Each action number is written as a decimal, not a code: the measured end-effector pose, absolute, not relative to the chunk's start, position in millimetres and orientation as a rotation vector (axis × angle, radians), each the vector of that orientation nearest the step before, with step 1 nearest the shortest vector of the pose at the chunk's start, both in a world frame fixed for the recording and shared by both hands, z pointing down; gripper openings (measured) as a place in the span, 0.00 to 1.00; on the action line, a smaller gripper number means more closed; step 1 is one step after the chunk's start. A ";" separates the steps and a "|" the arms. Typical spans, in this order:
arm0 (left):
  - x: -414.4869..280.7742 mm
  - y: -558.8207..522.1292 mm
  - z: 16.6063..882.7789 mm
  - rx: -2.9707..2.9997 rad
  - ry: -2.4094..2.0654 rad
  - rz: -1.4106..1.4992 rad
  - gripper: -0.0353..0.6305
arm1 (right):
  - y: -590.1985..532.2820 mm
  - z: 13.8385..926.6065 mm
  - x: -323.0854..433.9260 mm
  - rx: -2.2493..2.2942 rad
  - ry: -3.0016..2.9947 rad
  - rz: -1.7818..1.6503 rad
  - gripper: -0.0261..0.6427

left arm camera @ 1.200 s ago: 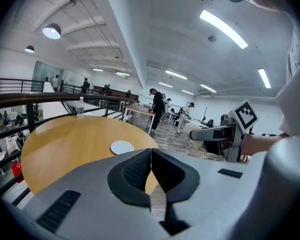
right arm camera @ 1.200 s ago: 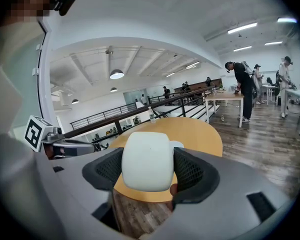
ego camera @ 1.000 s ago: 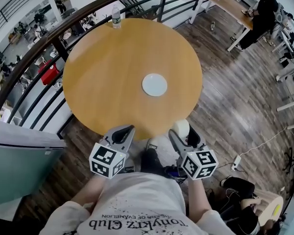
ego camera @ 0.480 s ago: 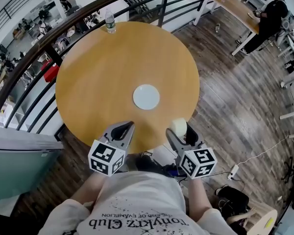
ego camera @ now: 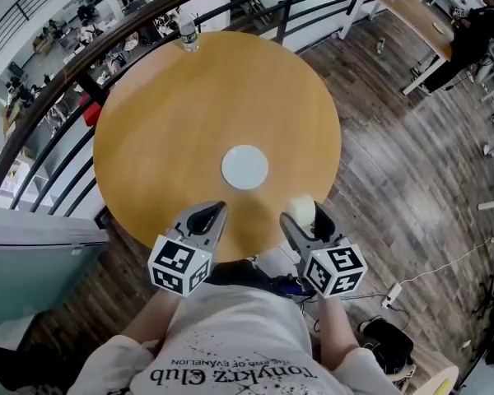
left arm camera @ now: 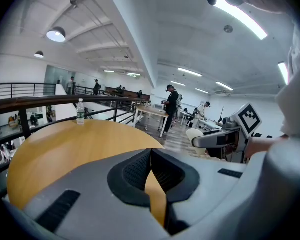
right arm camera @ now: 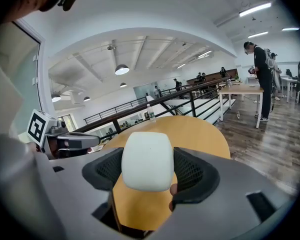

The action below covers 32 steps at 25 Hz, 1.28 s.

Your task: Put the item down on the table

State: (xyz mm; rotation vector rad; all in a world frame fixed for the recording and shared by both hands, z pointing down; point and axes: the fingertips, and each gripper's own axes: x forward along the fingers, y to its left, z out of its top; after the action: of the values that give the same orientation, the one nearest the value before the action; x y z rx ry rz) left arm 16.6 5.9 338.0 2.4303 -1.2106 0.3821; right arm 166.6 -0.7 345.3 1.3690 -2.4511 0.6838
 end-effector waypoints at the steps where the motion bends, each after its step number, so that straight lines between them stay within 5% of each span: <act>1: 15.6 4.2 338.9 2.427 -1.211 0.385 0.09 | -2.0 345.3 165.6 1.365 -2.450 0.686 0.53; 32: -11.7 -63.9 374.6 2.414 -1.151 0.412 0.09 | -65.7 381.8 134.0 1.329 -2.339 0.718 0.53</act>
State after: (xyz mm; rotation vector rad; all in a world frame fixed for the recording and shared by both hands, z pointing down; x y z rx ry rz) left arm -11.7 -63.9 374.6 2.4136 -1.1507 0.4121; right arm 134.0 -65.7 381.8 1.3292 -2.3385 0.7180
